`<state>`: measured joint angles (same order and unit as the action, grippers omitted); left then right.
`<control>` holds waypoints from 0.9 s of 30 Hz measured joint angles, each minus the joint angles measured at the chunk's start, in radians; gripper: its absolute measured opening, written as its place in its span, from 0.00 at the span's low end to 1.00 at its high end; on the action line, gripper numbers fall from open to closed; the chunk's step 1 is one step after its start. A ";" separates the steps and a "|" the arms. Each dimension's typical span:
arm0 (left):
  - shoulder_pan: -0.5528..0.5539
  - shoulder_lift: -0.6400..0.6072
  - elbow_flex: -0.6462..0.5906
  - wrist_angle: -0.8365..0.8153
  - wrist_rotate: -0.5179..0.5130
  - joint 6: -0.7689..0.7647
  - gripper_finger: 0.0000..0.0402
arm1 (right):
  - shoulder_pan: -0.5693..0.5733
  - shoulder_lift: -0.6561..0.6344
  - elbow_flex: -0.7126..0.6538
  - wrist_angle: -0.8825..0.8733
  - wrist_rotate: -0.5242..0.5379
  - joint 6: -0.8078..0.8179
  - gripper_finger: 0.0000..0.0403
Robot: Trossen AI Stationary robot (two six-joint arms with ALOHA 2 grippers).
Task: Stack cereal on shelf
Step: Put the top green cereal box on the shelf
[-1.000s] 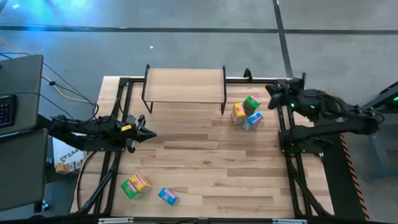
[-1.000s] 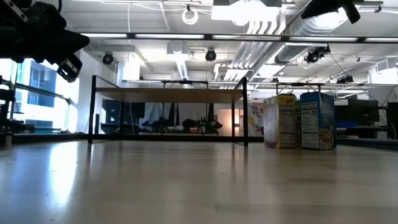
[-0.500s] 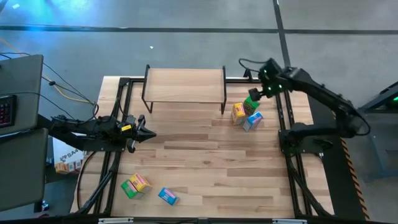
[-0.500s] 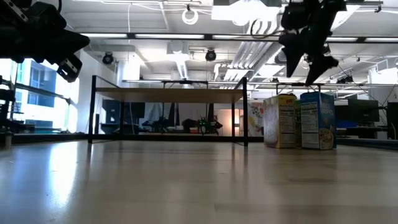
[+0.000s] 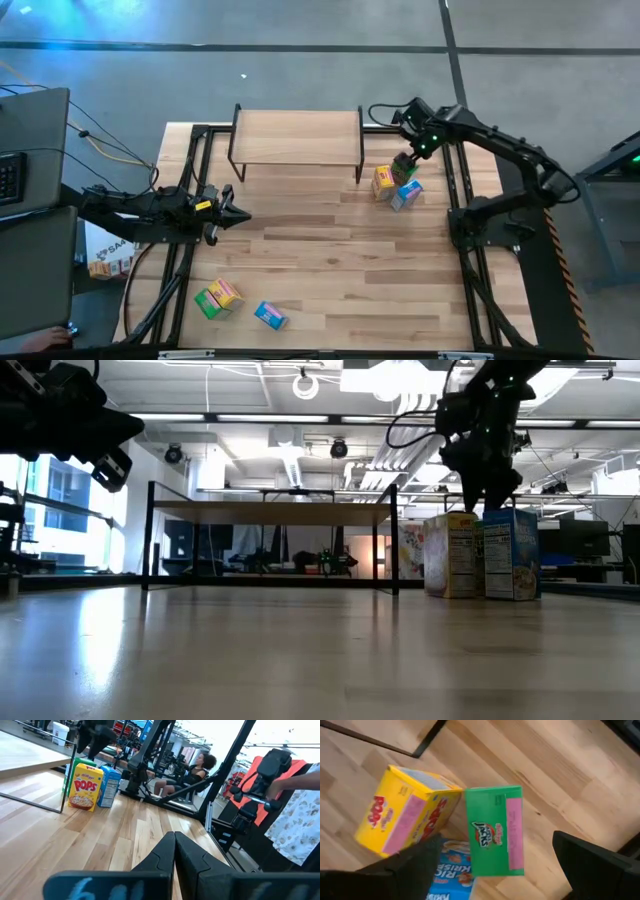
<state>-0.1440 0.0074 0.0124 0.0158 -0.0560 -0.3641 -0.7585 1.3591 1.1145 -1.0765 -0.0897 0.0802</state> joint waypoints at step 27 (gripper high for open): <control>0.000 0.000 0.000 0.000 0.000 0.000 0.00 | -0.001 0.118 -0.070 0.067 0.062 -0.102 0.40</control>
<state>-0.1440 0.0071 0.0124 0.0155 -0.0559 -0.3641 -0.7593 1.4770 1.0445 -1.0091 -0.0280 -0.0215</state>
